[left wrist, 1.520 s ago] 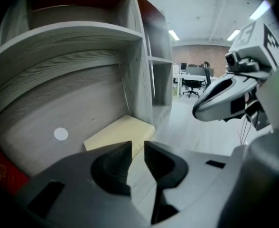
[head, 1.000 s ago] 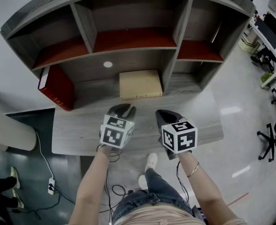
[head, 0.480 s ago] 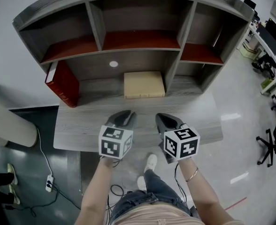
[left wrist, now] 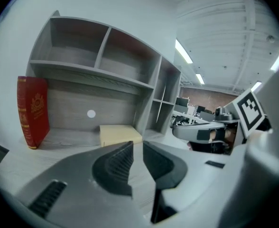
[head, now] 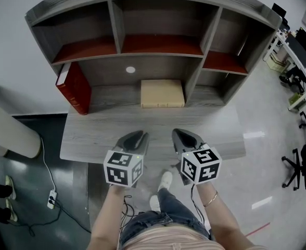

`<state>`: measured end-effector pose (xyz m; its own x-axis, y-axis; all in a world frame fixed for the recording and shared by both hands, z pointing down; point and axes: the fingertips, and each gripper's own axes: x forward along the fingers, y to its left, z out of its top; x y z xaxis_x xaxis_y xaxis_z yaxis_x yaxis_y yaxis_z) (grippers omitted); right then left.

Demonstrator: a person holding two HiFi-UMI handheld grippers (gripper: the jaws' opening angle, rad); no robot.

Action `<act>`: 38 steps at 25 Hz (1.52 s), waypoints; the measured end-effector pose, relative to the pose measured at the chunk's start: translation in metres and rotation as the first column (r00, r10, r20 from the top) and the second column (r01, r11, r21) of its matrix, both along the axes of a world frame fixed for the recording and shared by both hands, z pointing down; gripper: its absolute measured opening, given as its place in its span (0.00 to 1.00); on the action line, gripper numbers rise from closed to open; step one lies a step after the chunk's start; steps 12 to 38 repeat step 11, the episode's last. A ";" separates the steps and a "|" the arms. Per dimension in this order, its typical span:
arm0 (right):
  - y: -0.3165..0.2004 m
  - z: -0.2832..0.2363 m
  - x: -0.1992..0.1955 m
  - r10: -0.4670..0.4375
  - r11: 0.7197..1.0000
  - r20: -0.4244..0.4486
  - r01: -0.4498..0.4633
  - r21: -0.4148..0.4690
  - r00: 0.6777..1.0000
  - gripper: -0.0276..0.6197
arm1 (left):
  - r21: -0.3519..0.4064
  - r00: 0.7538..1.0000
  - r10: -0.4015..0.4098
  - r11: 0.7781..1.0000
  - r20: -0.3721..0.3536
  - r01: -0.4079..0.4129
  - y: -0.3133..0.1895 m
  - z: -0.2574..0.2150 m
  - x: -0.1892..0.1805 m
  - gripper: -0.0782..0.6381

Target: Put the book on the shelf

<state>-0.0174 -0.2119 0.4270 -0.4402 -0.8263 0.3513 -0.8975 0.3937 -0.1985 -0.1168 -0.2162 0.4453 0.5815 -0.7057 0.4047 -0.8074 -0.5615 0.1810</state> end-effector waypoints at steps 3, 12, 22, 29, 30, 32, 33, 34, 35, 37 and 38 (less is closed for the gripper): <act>0.006 -0.002 -0.003 -0.004 1.000 -0.004 0.004 0.010 1.000 0.05 | 0.009 1.000 -0.007 1.000 0.005 0.007 0.007 -0.002 -0.004 0.20; 0.028 -0.003 -0.012 -0.012 1.000 -0.005 0.012 0.011 1.000 0.05 | 0.010 1.000 -0.025 1.000 0.011 0.025 0.025 -0.002 -0.015 0.20; 0.028 -0.003 -0.012 -0.012 1.000 -0.005 0.012 0.011 1.000 0.05 | 0.010 1.000 -0.025 1.000 0.011 0.025 0.025 -0.002 -0.015 0.20; 0.028 -0.003 -0.012 -0.012 1.000 -0.005 0.012 0.011 1.000 0.05 | 0.010 1.000 -0.025 1.000 0.011 0.025 0.025 -0.002 -0.015 0.20; 0.028 -0.003 -0.012 -0.012 1.000 -0.005 0.012 0.011 1.000 0.05 | 0.010 1.000 -0.025 1.000 0.011 0.025 0.025 -0.002 -0.015 0.20; 0.028 -0.003 -0.012 -0.012 1.000 -0.005 0.012 0.011 1.000 0.05 | 0.010 1.000 -0.025 1.000 0.011 0.025 0.025 -0.002 -0.015 0.20; 0.028 -0.003 -0.012 -0.012 1.000 -0.005 0.012 0.011 1.000 0.05 | 0.010 1.000 -0.025 1.000 0.011 0.025 0.025 -0.002 -0.015 0.20; 0.028 -0.003 -0.012 -0.012 1.000 -0.005 0.012 0.011 1.000 0.05 | 0.010 1.000 -0.025 1.000 0.011 0.025 0.025 -0.002 -0.015 0.20; 0.028 -0.003 -0.012 -0.012 1.000 -0.005 0.012 0.011 1.000 0.05 | 0.010 1.000 -0.025 1.000 0.011 0.025 0.025 -0.002 -0.015 0.20; 0.028 -0.003 -0.012 -0.012 1.000 -0.005 0.012 0.011 1.000 0.05 | 0.010 1.000 -0.025 1.000 0.011 0.025 0.025 -0.002 -0.015 0.20; 0.028 -0.003 -0.012 -0.012 1.000 -0.005 0.012 0.011 1.000 0.05 | 0.010 1.000 -0.025 1.000 0.011 0.025 0.025 -0.002 -0.015 0.20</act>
